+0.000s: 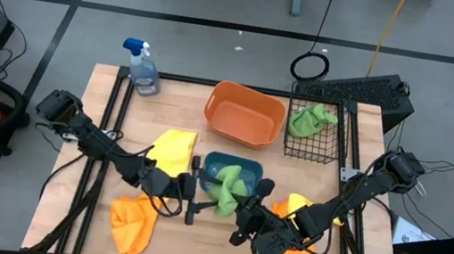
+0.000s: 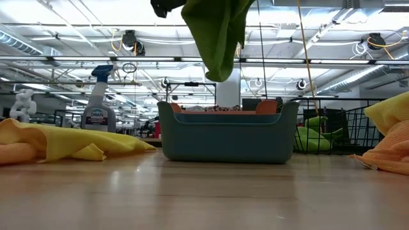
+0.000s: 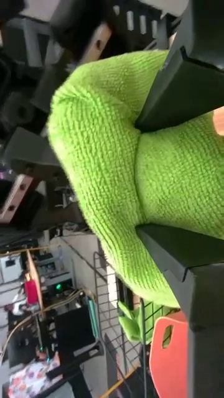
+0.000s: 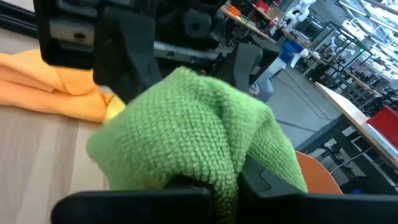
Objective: Sort microfiber towel by color & place in baskets
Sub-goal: Put the green microfiber towel into the wire basket
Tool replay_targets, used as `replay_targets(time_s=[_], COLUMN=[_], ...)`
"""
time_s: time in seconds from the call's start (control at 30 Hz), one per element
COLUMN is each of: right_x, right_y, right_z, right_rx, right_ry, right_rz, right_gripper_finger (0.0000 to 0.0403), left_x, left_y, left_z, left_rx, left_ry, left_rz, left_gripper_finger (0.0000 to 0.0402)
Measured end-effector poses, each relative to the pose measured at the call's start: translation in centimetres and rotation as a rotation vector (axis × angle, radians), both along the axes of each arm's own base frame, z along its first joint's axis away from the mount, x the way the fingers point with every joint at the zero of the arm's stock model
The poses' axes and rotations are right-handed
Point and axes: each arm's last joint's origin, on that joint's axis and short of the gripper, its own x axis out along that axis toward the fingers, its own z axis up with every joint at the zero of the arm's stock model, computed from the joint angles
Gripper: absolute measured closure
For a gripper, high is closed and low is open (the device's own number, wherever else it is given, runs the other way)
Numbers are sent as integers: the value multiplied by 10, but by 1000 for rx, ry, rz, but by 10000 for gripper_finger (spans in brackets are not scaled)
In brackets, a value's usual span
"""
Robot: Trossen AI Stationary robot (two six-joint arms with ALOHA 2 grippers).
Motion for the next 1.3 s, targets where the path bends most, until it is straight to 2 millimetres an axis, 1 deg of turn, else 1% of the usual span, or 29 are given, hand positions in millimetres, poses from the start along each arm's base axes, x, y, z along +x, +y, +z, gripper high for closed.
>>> replay_targets(time_s=[0.13, 0.3, 0.4, 0.47, 0.5, 0.6, 0.67, 0.7, 0.73, 0.9, 1.07, 1.2, 1.3], right_x=[1, 2, 2, 2, 2, 3, 2, 2, 2, -3, -15, -25, -29], right_y=[1, 2, 2, 2, 2, 3, 4, 4, 4, 6, 9, 9, 10], right_z=[2, 4, 4, 4, 4, 3, 3, 3, 3, -1, -13, -22, -19], right_rx=[20, 31, 35, 47, 65, 114, 141, 157, 173, 233, 304, 386, 418], right_ry=[-21, -44, -46, -51, -59, -61, -69, -76, -77, -65, 2, 75, 60], right_rz=[9, 12, 11, 9, 4, 27, 31, 28, 31, 13, -24, -56, -65], right_gripper_finger=[390, 390, 389, 389, 389, 374, 352, 338, 323, 240, 168, 129, 115], left_x=[-1, -1, -1, -1, -1, 0, 1, 2, 3, 3, -1, -9, -15], left_y=[0, 0, 0, 0, 0, -1, -3, -3, -3, -4, -6, -8, -9], left_z=[-4, -4, -5, -6, -6, -6, -3, -1, 0, 0, 6, 14, 14], left_rx=[19, 59, 84, 84, 84, 84, 89, 88, 88, 109, 133, 162, 194], left_ry=[39, 43, 49, 60, 62, 69, 79, 80, 82, 99, 82, 83, 119], left_rz=[-5, -4, -8, -13, -20, -59, -79, -81, -82, -71, -7, 44, 82], left_gripper_finger=[138, 139, 151, 176, 196, 283, 350, 371, 380, 372, 378, 379, 380])
